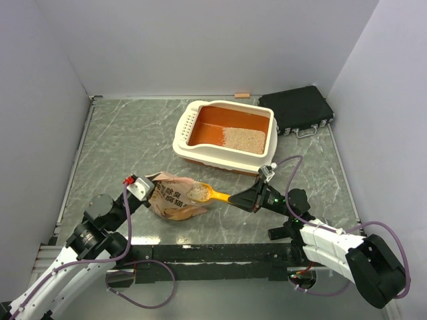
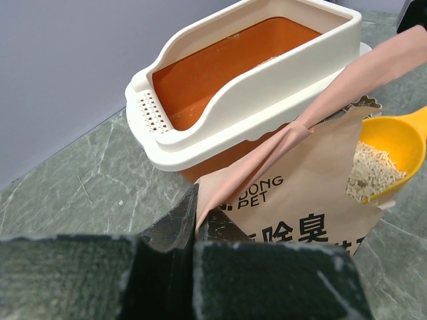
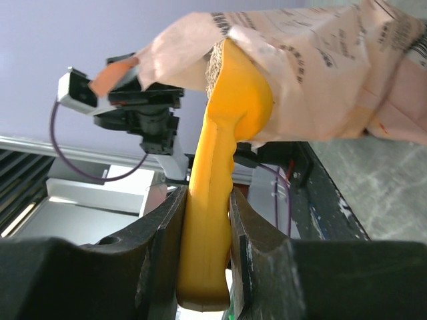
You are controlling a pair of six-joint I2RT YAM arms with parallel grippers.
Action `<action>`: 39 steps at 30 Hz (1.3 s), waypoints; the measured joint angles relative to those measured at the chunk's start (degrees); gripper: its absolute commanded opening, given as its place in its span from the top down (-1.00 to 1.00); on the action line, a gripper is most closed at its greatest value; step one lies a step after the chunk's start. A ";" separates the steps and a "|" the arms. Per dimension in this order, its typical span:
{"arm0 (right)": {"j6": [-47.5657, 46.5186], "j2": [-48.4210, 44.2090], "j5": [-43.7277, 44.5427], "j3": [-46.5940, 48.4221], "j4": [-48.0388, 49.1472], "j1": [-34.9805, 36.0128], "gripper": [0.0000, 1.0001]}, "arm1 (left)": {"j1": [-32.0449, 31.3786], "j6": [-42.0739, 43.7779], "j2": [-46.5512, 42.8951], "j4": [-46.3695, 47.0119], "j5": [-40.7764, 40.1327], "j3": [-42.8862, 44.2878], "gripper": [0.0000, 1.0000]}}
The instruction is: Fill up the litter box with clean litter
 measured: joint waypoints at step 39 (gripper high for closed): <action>-3.34 -16.94 2.38 -0.11 -15.56 -0.20 1.00 | 0.11 0.02 -2.43 0.50 -0.50 -1.07 0.99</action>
